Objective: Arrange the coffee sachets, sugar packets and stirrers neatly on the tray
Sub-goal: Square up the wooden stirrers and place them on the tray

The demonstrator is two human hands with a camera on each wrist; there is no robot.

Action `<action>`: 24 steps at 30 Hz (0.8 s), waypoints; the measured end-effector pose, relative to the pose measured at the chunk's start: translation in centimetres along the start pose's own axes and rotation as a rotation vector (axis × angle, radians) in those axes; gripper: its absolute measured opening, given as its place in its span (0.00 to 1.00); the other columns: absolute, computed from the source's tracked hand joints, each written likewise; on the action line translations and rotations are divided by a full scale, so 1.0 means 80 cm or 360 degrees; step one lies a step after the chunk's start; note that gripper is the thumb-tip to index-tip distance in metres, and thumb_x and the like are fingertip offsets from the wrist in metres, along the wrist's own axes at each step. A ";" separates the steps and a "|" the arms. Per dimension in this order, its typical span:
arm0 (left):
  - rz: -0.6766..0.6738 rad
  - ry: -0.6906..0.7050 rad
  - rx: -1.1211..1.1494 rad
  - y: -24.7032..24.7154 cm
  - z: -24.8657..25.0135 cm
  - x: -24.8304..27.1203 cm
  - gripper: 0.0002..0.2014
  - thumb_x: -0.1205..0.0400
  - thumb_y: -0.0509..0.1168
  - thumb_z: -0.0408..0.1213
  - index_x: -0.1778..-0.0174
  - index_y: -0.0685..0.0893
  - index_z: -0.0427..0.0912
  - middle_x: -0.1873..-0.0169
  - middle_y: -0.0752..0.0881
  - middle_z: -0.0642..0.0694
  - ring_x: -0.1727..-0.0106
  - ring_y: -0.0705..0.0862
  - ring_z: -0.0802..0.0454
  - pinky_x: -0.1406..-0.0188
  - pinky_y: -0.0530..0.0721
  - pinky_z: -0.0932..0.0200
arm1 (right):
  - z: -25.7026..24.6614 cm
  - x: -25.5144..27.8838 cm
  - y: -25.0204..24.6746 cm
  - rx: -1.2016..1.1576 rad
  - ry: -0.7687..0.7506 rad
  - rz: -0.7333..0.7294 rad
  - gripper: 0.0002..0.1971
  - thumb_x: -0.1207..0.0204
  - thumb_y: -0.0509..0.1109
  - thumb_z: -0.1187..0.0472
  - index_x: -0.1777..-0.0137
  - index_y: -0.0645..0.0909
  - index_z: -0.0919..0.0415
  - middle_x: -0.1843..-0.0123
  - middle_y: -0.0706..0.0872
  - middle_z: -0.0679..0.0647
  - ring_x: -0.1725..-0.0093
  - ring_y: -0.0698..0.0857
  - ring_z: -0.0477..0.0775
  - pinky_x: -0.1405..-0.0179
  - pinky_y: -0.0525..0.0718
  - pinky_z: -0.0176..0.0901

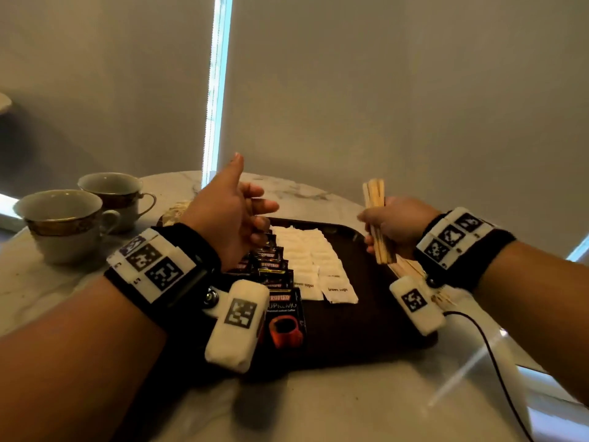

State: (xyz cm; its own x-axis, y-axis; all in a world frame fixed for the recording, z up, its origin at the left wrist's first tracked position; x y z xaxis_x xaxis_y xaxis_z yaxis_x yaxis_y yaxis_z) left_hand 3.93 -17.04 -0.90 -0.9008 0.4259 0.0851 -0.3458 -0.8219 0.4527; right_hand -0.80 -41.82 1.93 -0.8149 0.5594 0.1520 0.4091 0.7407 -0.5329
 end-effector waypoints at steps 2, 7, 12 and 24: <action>0.0038 0.0032 0.0029 -0.006 0.003 -0.003 0.29 0.15 0.52 0.69 0.46 0.75 0.43 0.66 0.83 0.46 0.74 0.74 0.54 0.78 0.70 0.61 | 0.012 -0.023 0.000 0.0260 0.0134 0.0011 0.08 0.17 0.70 0.61 0.47 0.78 0.68 0.60 0.85 0.62 0.65 0.87 0.56 0.56 0.92 0.55; 0.0069 0.0100 0.0111 -0.022 0.010 -0.013 0.28 0.15 0.52 0.68 0.47 0.76 0.44 0.65 0.82 0.47 0.74 0.74 0.54 0.77 0.71 0.61 | 0.010 -0.063 0.011 0.1223 0.0105 0.0058 0.13 0.21 0.74 0.52 0.51 0.82 0.64 0.62 0.84 0.56 0.67 0.83 0.51 0.72 0.81 0.40; 0.0100 0.0129 0.0117 -0.030 0.011 -0.023 0.27 0.15 0.52 0.68 0.51 0.76 0.44 0.65 0.81 0.47 0.75 0.74 0.55 0.78 0.70 0.60 | 0.019 -0.089 0.029 0.1611 0.0124 0.0002 0.17 0.26 0.76 0.46 0.52 0.81 0.59 0.57 0.84 0.55 0.59 0.83 0.54 0.60 0.82 0.45; 0.0114 0.0122 0.0070 -0.037 0.009 -0.032 0.28 0.15 0.51 0.69 0.50 0.76 0.44 0.66 0.82 0.47 0.75 0.74 0.55 0.77 0.70 0.61 | 0.014 -0.116 0.058 0.1655 0.0047 -0.0116 0.20 0.26 0.77 0.46 0.44 0.81 0.60 0.60 0.81 0.54 0.60 0.81 0.55 0.57 0.80 0.45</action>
State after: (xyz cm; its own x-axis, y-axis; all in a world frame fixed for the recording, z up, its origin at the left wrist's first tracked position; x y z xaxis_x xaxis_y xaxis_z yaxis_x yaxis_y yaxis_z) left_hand 7.48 -15.40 -1.84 -0.9408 0.3349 0.0514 -0.2692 -0.8310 0.4868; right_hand 8.23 -43.98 -2.89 -0.8074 0.5454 0.2252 -0.2074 0.0950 -0.9736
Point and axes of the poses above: each hand's wrist, its own x-axis away from the middle knuckle, its own y-axis out of the palm, z = x × y, the point moved 4 cm from there along -x, towards the middle knuckle
